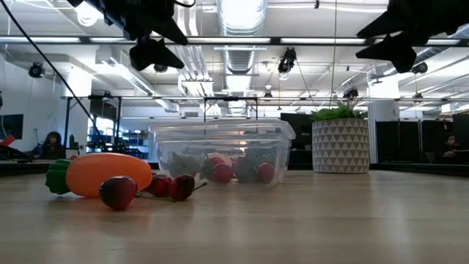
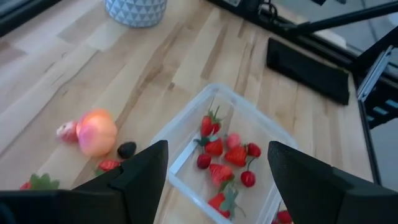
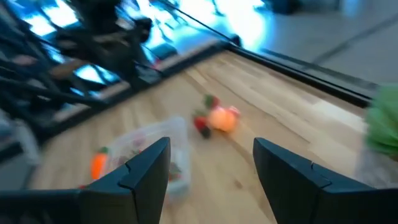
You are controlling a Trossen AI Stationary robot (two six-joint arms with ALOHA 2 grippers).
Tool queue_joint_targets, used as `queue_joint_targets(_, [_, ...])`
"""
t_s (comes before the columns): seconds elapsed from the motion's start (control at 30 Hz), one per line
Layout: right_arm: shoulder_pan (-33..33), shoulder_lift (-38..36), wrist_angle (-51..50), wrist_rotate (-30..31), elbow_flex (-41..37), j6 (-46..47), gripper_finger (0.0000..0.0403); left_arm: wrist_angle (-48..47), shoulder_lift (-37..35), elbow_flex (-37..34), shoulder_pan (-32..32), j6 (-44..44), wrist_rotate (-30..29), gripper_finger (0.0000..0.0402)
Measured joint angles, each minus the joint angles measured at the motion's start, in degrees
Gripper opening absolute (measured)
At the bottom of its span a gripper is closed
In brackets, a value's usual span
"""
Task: Pick and placing Produce into tupperware
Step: Put the pink peach into the transparent container
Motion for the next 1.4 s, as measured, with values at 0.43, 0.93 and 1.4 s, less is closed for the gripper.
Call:
queue_joint_targets(0.43, [0.1,-18.5,11.8,-8.4,-13.5,-3.0,0.0221,3.0,0.1,-0.2,0.6,0.3,0.0,0.0262])
queue_joint_targets(0.93, [0.1,-22.6,11.2,-7.4,-19.1,-2.0,0.0221,2.5,13.8,3.4,20.5,-1.3,19.4,0.0262])
queue_joint_targets(1.4, [0.1,-21.2,11.4,-7.4,-19.1,-2.2,0.0221,2.4,28.1,14.5,29.0,14.6,38.8,0.0262])
